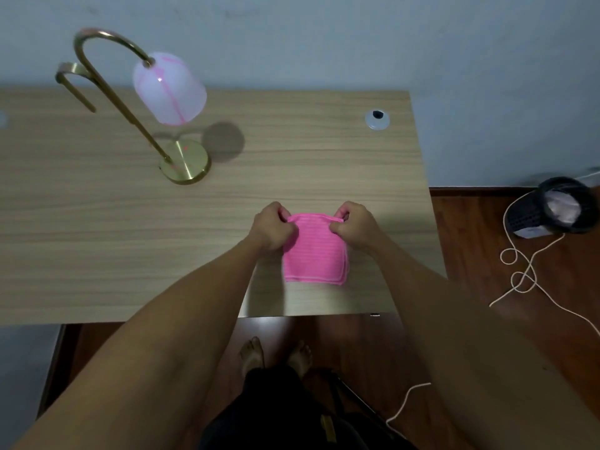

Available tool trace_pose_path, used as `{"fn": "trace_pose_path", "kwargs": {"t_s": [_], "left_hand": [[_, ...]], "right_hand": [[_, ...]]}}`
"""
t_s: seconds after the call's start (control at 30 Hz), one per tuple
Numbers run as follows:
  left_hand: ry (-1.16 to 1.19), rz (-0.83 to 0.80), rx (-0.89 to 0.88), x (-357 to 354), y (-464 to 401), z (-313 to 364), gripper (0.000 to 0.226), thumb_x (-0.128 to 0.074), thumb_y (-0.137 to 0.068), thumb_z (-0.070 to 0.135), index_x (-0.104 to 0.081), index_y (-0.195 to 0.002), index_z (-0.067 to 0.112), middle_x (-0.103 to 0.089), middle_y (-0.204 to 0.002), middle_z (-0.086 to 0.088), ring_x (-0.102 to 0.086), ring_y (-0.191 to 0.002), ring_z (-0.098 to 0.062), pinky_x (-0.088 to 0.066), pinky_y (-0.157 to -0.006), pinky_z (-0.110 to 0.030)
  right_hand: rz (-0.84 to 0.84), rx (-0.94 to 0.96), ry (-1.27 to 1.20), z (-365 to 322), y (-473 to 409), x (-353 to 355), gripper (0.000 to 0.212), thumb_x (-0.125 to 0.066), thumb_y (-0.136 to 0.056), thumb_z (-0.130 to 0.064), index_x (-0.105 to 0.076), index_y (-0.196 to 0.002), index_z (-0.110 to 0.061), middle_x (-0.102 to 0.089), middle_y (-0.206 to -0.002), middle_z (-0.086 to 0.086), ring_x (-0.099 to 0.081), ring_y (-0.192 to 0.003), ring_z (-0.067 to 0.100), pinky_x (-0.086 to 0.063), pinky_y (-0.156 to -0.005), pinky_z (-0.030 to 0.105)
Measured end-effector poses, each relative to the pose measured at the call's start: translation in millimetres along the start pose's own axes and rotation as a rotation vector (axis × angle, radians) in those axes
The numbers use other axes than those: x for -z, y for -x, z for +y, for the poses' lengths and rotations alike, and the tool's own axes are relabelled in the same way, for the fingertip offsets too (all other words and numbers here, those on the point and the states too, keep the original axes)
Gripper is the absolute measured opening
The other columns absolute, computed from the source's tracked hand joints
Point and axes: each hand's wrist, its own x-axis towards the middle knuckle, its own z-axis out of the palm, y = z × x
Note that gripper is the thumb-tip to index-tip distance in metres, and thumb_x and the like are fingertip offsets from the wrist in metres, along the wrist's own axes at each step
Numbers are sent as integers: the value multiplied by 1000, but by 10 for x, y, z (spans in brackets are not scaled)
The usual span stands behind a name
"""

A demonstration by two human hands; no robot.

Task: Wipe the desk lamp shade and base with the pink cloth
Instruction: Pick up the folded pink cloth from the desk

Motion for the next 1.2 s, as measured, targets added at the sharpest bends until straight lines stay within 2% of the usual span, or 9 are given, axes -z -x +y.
{"fn": "trace_pose_path", "kwargs": {"t_s": [0.13,0.23,0.33,0.5,0.6,0.77,0.97,1.1,1.2], "left_hand": [[186,-46,-10,292,70,195,22,-63,-80,-5,-55,-94,9,-66,-72,-14,-61,-60,-27,-47,-48,-25],[170,3,-54,583,125,365,15,-70,-81,5,-63,-92,12,-66,-78,-6,-60,-70,-23,-54,-66,-34],[165,58,-115,881,224,529,7,-70,-81,9,-66,-80,15,-60,-71,-3,-54,-71,-20,-49,-66,-35],[215,101,-229,1357,456,821,20,-66,-83,2,-60,-71,18,-54,-62,1,-48,-66,-20,-40,-62,-32],[233,126,-280,1638,590,957,13,-67,-81,4,-64,-75,15,-58,-63,-1,-51,-63,-19,-44,-62,-32],[258,173,-364,2112,751,1025,4,-69,-81,7,-67,-80,10,-58,-64,-2,-52,-60,-17,-46,-59,-27],[297,154,-421,2707,901,940,5,-66,-86,2,-66,-88,7,-60,-74,-11,-56,-72,-23,-49,-64,-34],[292,124,-457,3031,911,832,6,-67,-87,4,-67,-85,10,-60,-77,-16,-56,-72,-24,-49,-69,-41],[268,87,-479,3232,883,759,1,-70,-88,12,-70,-88,14,-63,-76,-14,-56,-71,-23,-50,-68,-40]], "right_hand": [[-64,-3,-240,-282,65,183,21,-70,-85,5,-71,-89,-15,-72,-88,12,-69,-79,30,-59,-73,43],[-53,27,-272,-584,138,360,11,-70,-89,5,-75,-97,0,-72,-88,13,-65,-78,22,-54,-63,25],[-79,50,-273,-933,217,548,11,-72,-90,-1,-77,-100,-2,-71,-82,7,-62,-69,12,-47,-51,12],[-66,129,-273,-1457,319,762,28,-65,-90,4,-78,-111,-9,-76,-89,7,-62,-76,15,-48,-65,26],[3,171,-322,-1781,414,819,30,-59,-88,10,-79,-103,-6,-75,-90,16,-59,-79,22,-45,-61,28],[94,235,-371,-2245,572,796,36,-61,-85,7,-77,-78,-24,-70,-78,10,-57,-74,20,-44,-61,28],[132,301,-431,-2724,736,562,6,-84,-81,-9,-79,-84,-9,-72,-76,8,-62,-64,13,-47,-61,26],[80,329,-378,-3034,828,286,29,-90,-73,-5,-77,-98,0,-71,-76,9,-63,-65,16,-49,-56,23],[34,307,-318,-3281,876,51,19,-90,-74,-8,-73,-82,-8,-69,-69,4,-64,-60,13,-50,-51,22]]}}
